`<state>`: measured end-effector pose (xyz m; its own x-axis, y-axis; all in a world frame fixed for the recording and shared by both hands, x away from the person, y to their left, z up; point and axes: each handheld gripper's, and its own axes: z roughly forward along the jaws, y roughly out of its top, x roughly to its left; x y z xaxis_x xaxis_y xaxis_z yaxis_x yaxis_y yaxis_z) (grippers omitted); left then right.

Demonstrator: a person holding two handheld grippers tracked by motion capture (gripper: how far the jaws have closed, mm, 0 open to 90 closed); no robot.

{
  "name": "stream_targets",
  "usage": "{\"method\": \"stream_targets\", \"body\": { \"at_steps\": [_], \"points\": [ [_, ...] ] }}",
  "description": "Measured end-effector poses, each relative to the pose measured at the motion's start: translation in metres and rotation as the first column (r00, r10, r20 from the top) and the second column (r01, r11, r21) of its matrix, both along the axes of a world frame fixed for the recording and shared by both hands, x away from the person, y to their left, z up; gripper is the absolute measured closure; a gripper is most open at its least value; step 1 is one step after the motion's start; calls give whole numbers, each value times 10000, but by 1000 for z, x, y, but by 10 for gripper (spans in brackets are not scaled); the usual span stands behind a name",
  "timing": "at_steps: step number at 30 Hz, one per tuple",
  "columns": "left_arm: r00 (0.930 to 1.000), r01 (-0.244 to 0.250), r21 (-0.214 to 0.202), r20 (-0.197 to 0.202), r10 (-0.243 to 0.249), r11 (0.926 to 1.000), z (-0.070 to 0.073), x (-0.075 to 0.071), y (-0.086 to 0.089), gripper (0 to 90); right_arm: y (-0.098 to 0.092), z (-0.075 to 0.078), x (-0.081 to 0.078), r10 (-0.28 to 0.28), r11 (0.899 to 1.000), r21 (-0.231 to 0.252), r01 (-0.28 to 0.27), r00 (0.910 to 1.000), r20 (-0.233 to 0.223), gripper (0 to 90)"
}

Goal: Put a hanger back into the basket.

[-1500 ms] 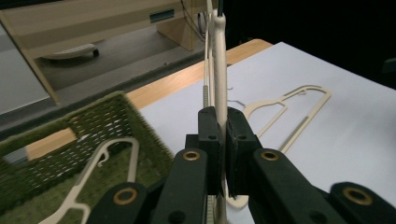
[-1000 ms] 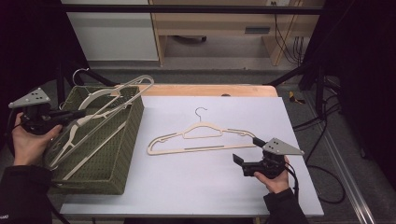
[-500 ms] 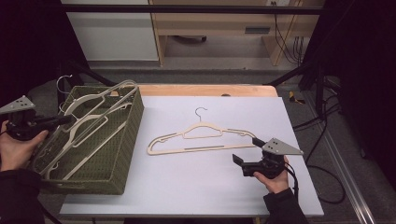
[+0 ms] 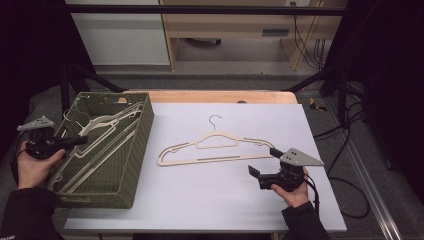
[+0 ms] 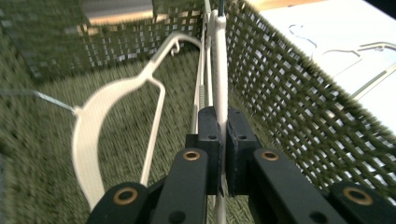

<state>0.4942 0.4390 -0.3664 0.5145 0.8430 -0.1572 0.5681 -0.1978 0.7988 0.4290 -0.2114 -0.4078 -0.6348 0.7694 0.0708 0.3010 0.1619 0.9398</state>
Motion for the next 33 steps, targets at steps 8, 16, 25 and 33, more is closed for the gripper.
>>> {"method": "stream_targets", "body": {
  "at_steps": [8, 16, 25, 33],
  "points": [
    [9981, -412, -364, -480, 395, 9985, -13, 2, 4, 852, 0, 1, -1, -3, 10000, 40, 3, 10000, -16, 38],
    [9791, -1727, 788, -950, 1799, 9818, -19, 9, 5, 825, -1, 1, 0, 12, 10000, 22, -12, 10000, -4, 39],
    [9435, -2516, 2127, -1634, 2882, 9442, -28, 14, 5, 672, 1, 0, 1, -42, 10000, 46, 43, 10000, -81, 39],
    [9312, -3045, 2177, -1367, 3379, 9273, -22, 8, 6, 530, 0, -1, 1, -55, 10000, 33, 56, 10000, -81, 39]
  ]
}}
